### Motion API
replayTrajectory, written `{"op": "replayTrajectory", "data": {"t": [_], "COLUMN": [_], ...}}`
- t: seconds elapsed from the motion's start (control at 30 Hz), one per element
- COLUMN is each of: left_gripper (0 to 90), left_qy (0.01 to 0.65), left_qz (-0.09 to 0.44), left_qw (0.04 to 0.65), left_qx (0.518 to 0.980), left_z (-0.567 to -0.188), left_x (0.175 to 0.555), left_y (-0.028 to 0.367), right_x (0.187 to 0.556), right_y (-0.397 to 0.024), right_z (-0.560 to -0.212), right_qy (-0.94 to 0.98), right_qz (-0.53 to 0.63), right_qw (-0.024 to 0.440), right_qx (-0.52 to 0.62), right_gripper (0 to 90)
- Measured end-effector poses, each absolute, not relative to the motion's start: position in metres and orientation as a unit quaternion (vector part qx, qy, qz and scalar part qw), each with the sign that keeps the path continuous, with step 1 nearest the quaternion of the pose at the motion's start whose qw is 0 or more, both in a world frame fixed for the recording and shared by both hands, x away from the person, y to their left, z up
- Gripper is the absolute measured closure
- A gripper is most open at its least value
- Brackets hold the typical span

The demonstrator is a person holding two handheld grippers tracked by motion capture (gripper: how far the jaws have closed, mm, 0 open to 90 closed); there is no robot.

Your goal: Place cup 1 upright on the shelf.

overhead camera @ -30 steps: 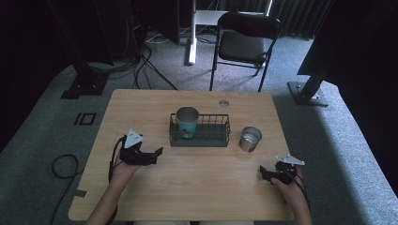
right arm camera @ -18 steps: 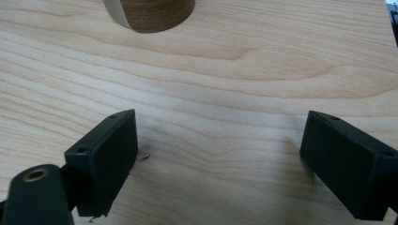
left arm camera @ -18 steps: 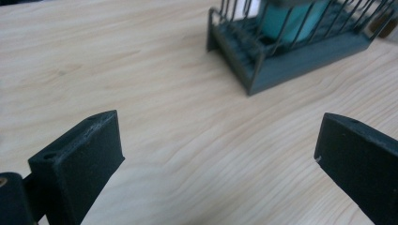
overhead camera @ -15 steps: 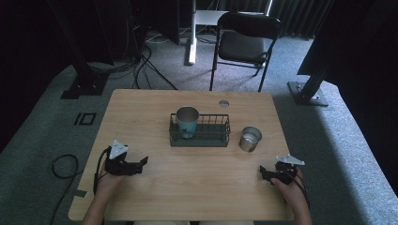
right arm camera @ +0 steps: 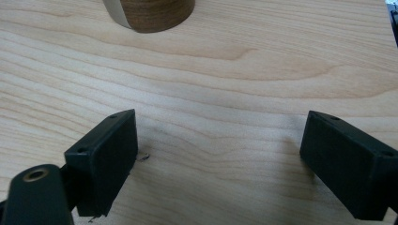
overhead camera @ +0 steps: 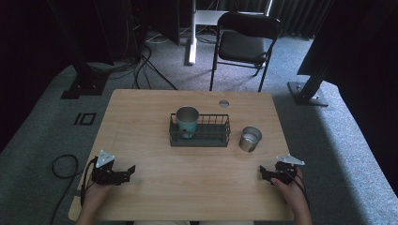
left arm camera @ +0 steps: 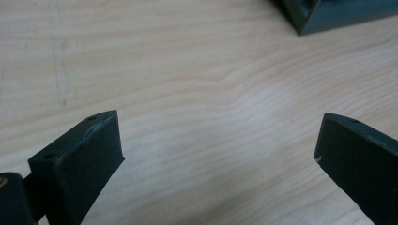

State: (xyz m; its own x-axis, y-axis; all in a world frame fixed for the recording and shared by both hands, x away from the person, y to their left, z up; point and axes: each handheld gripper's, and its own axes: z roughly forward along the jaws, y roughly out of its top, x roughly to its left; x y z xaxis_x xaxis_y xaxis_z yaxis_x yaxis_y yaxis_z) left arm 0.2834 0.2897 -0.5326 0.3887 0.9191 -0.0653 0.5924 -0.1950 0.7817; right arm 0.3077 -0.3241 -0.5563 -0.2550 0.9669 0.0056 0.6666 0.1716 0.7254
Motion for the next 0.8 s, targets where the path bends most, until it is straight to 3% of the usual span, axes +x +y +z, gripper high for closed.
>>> {"op": "replayTrajectory", "data": {"t": [0.4,0.8], "left_gripper": [2.0,2.0], "left_qy": [0.545,0.605], "left_qz": [0.223,0.237], "left_qw": [0.346,0.314], "left_qx": [0.731,0.693], "left_z": [-0.542,-0.55], "left_x": [0.263,0.273], "left_y": [0.3,0.315], "right_x": [0.308,0.308], "right_y": [-0.324,-0.324], "right_z": [-0.556,-0.556], "right_qy": [0.727,0.727], "right_qz": [0.314,0.314], "right_qw": [0.239,0.239], "right_qx": [0.562,0.562], "right_gripper": [11.2,11.2]}}
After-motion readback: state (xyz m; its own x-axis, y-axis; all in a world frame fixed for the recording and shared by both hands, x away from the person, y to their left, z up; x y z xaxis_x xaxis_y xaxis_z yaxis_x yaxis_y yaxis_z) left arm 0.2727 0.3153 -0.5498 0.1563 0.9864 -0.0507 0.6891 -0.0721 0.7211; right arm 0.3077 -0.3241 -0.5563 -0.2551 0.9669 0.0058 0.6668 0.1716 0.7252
